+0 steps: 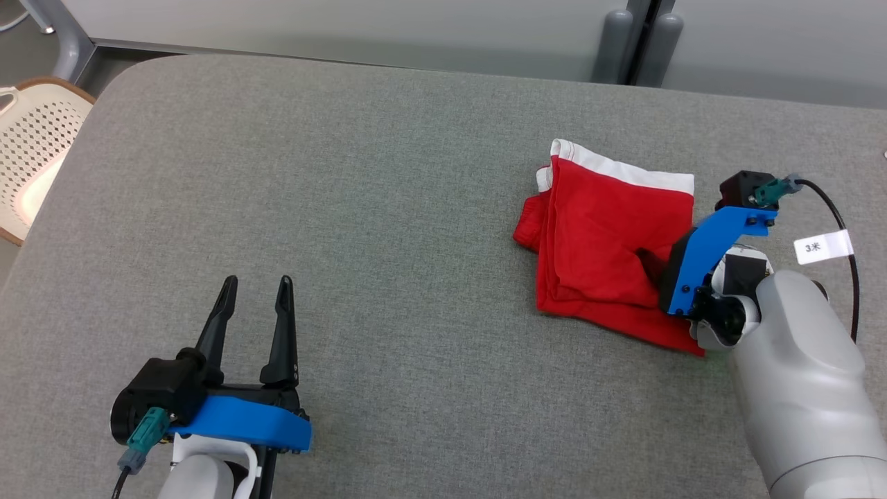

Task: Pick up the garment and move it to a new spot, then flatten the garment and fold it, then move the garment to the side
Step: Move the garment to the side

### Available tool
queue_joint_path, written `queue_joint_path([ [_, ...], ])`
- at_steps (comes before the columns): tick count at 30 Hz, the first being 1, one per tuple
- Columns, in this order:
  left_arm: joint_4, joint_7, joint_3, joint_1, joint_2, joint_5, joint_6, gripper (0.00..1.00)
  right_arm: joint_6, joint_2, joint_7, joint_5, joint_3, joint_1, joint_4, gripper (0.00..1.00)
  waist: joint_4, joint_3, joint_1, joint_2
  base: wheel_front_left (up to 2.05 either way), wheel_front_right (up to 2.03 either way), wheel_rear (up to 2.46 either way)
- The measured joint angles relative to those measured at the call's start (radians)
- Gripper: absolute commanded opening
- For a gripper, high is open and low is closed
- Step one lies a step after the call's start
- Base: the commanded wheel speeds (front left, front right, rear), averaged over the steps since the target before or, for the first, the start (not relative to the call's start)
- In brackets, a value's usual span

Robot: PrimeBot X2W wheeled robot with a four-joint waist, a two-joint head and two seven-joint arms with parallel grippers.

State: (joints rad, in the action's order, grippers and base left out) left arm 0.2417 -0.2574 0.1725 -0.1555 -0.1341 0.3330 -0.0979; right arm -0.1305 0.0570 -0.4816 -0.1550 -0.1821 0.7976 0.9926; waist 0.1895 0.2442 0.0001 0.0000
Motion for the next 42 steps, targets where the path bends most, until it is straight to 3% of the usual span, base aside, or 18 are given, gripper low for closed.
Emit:
queue_joint_path([
  [1,0.002,-0.001,-0.001,0.0,0.0,0.0,0.0,1.0,0.0,0.002,-0.001,0.013,0.013,0.006,0.009,0.31,-0.001,0.0,-0.0001,0.0,0.0,0.0,0.0],
  [2,0.003,-0.001,-0.001,0.0,0.001,0.0,-0.001,1.0,0.0,0.002,-0.001,0.014,0.022,0.012,0.016,0.0,-0.003,-0.001,-0.0001,0.0,0.0,0.0,0.0],
  [9,0.013,-0.003,-0.006,-0.002,0.008,0.0,-0.006,1.0,0.0,0.023,0.034,0.097,0.174,0.037,-0.024,0.0,-0.034,-0.01,-0.0001,0.0,0.0,0.0,0.0],
  [17,-0.022,-0.004,-0.021,-0.004,0.01,-0.014,-0.01,1.0,0.0,0.149,0.005,0.026,0.432,0.142,-0.153,0.0,-0.11,-0.009,-0.0001,0.0,0.0,0.0,0.0],
  [23,-0.077,-0.004,-0.013,-0.052,0.009,-0.04,-0.017,1.0,0.0,0.289,-0.012,-0.074,0.565,0.214,-0.257,0.0,-0.171,0.045,0.0,0.0,0.0,0.0,0.0],
  [30,-0.112,-0.004,0.019,-0.13,-0.014,-0.071,-0.024,1.0,0.0,0.44,-0.014,-0.149,0.562,0.266,-0.321,0.0,-0.227,0.15,0.0,0.0,0.0,0.0,0.0],
  [42,-0.166,0.013,0.04,-0.246,-0.081,-0.094,-0.026,1.0,0.0,0.604,0.056,-0.056,0.532,0.334,-0.357,0.0,-0.322,0.314,0.0002,0.0,0.0,0.0,0.0],
])
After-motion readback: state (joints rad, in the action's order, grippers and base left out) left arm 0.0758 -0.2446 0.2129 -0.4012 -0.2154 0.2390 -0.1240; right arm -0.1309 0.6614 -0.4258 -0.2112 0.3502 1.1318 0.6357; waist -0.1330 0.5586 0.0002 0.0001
